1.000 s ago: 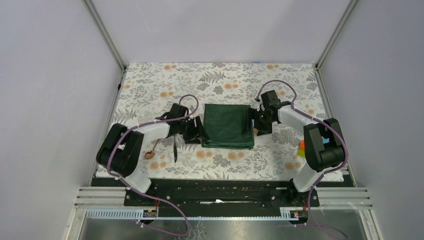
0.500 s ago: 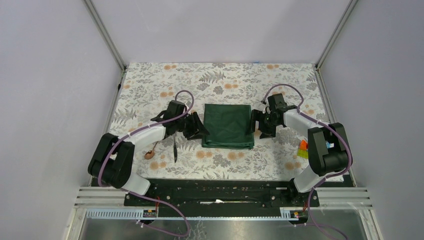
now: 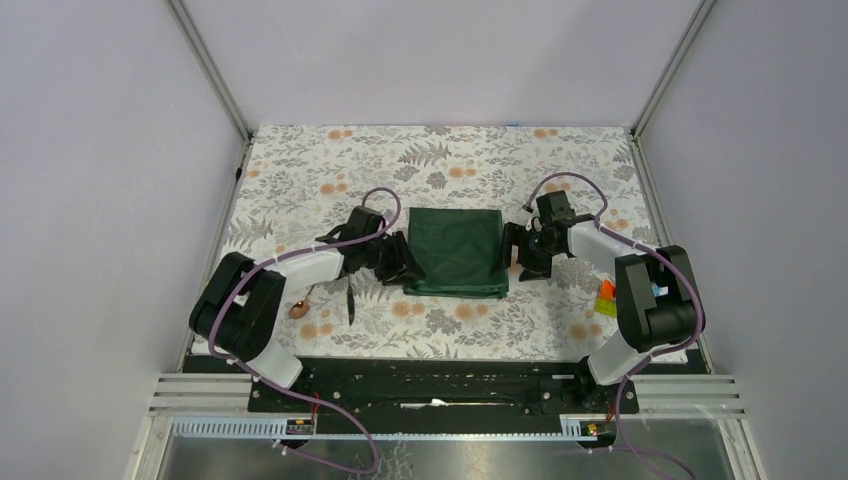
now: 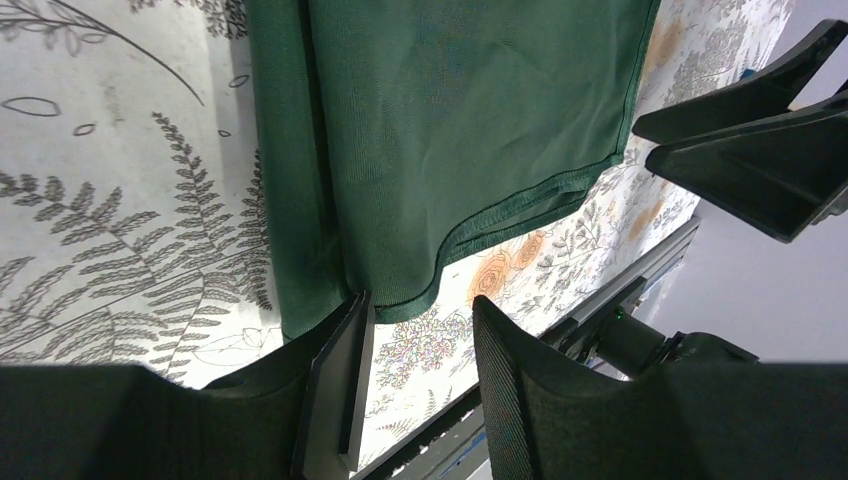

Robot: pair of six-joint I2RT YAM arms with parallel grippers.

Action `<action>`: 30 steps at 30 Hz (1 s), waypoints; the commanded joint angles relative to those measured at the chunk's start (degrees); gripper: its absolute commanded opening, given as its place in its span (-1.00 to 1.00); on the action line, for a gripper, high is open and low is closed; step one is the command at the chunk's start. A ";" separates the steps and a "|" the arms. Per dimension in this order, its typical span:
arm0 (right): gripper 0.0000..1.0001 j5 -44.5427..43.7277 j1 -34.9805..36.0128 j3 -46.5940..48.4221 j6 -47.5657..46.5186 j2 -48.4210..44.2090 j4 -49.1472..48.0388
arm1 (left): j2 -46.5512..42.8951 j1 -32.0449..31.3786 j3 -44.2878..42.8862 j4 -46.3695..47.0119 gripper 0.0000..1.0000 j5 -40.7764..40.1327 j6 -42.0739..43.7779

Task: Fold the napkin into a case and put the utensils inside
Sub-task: Smooth out the square-folded napkin at the center of the board.

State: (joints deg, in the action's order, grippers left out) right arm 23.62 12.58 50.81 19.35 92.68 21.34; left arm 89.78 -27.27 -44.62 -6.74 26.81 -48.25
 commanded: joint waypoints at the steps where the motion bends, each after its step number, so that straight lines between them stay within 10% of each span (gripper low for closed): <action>1: 0.70 1.03 -0.54 0.08 -0.08 -2.08 -0.94 | 1.02 -1.25 -0.08 2.96 -0.08 -0.66 0.17; 11: 0.71 1.20 -0.89 -0.14 -0.02 -2.16 -1.01 | 0.40 -1.30 1.10 2.00 -0.21 -1.89 1.31; 22: 0.59 1.79 -1.03 -0.58 0.18 -1.70 -1.66 | -1.06 -1.39 2.74 1.94 0.11 -1.79 1.82; 30: 0.43 3.30 -1.15 -1.86 0.58 -1.42 -2.85 | -0.17 -1.47 2.52 3.14 -0.20 -1.52 1.62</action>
State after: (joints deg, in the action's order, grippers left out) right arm 24.99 11.86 49.69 19.59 92.62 19.77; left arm 90.72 -28.47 -42.24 -6.04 25.93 -47.35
